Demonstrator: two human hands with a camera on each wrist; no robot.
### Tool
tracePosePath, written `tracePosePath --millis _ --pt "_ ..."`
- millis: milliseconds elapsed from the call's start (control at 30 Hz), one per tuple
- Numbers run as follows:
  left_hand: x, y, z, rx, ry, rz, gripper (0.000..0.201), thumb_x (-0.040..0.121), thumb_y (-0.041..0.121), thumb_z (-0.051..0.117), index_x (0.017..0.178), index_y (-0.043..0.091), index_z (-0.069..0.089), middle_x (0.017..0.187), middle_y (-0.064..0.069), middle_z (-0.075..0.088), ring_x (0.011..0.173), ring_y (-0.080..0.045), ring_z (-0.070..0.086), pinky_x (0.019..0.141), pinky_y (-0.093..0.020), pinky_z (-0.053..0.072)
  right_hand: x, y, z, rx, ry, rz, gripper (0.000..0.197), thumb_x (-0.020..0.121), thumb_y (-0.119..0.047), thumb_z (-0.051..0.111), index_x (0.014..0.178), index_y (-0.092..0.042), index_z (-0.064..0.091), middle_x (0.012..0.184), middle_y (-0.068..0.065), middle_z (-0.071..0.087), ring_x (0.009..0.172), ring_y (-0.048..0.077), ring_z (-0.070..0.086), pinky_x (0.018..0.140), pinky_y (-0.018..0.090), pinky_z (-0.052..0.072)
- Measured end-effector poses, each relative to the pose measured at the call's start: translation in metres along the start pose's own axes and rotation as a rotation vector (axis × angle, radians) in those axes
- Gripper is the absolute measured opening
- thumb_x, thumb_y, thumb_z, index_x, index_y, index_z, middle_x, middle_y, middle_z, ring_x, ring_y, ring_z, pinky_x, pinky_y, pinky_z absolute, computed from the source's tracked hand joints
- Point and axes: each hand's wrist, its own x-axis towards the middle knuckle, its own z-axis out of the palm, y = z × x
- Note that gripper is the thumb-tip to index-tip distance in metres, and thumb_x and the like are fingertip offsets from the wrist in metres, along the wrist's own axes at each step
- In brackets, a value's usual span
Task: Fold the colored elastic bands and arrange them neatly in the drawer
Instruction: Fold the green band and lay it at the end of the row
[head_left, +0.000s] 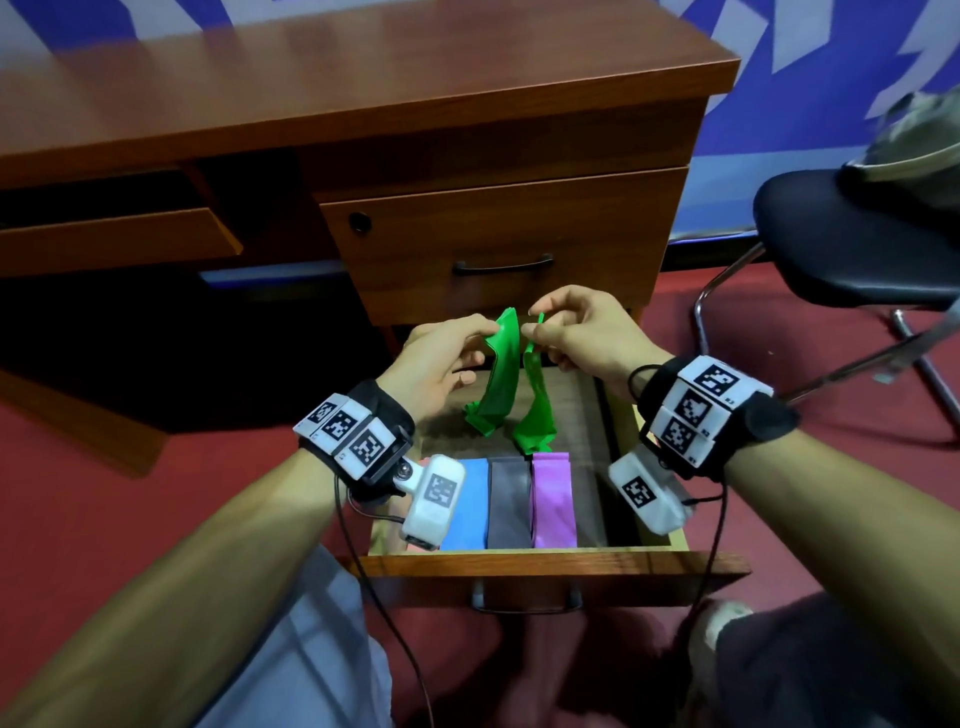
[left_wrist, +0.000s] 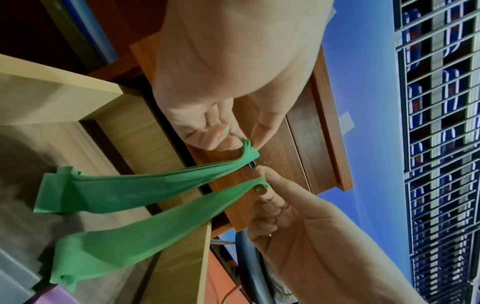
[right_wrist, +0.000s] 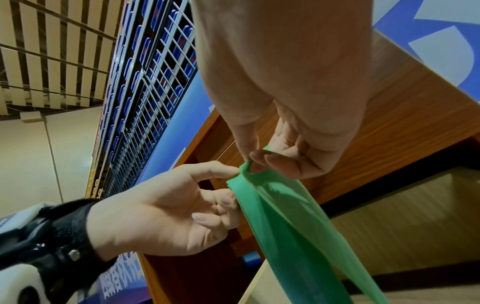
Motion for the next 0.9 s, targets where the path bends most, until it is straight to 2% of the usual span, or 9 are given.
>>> tracePosePath --millis 100,333,433,567,733,900 --pt "-0.001 -0.0029 0.0027 0.049 -0.012 0.006 0.006 0.08 0.017 0.08 0.085 0.018 0.076 0.083 0.002 0.071 0.061 -0.009 0.055 0.049 -0.021 0.038 -0.0004 0.0009 0.0022 0.0 -0.026 -0.021 0.027 0.089 -0.011 0.075 0.113 -0.007 0.062 0.065 -0.001 0.064 0.056 0.012 0.057 0.052 0.028 0.046" --pt "-0.0046 -0.0024 0.0049 0.028 -0.077 -0.034 0.011 0.083 0.017 0.08 0.094 0.017 0.076 0.091 0.003 0.072 0.066 -0.009 0.056 0.045 -0.017 0.036 0.0002 0.0008 0.0048 0.006 -0.039 -0.039 0.036 0.088 -0.014 0.077 0.121 -0.008 0.063 0.073 0.004 0.068 0.058 0.007 0.061 0.054 0.022 0.049" --pt "-0.0061 -0.0007 0.0037 0.016 -0.1 -0.054 0.011 0.085 0.018 0.078 0.095 0.019 0.074 0.094 0.004 0.071 0.066 -0.009 0.055 0.044 -0.018 0.035 -0.0001 0.0003 0.0049 0.022 -0.05 -0.049 0.036 0.088 -0.013 0.077 0.12 -0.007 0.064 0.071 0.003 0.067 0.058 0.008 0.061 0.055 0.022 0.049" --pt "-0.0069 -0.0004 0.0029 -0.01 -0.137 -0.099 0.005 0.089 0.016 0.073 0.089 0.02 0.07 0.085 0.007 0.068 0.062 -0.008 0.052 0.041 -0.018 0.032 -0.0008 -0.0005 0.0055 0.024 -0.07 -0.063 0.032 0.087 -0.013 0.077 0.117 -0.006 0.066 0.069 0.004 0.065 0.057 0.008 0.06 0.053 0.02 0.048" --pt "-0.0073 0.0007 0.0006 -0.055 -0.152 -0.12 0.018 0.089 0.015 0.073 0.106 0.016 0.068 0.084 0.005 0.064 0.057 -0.007 0.05 0.041 -0.018 0.031 -0.0019 -0.0018 0.0053 0.031 -0.09 -0.075 0.026 0.088 -0.01 0.076 0.112 -0.003 0.068 0.078 0.013 0.062 0.056 0.005 0.059 0.051 0.015 0.047" --pt "-0.0096 0.0018 0.0005 -0.043 -0.155 -0.121 0.014 0.089 0.016 0.073 0.103 0.017 0.07 0.084 0.005 0.065 0.059 -0.007 0.05 0.042 -0.018 0.031 -0.0024 -0.0023 0.0058 0.036 -0.094 -0.078 0.028 0.088 -0.009 0.076 0.113 -0.001 0.067 0.077 0.013 0.062 0.056 0.007 0.059 0.051 0.015 0.047"
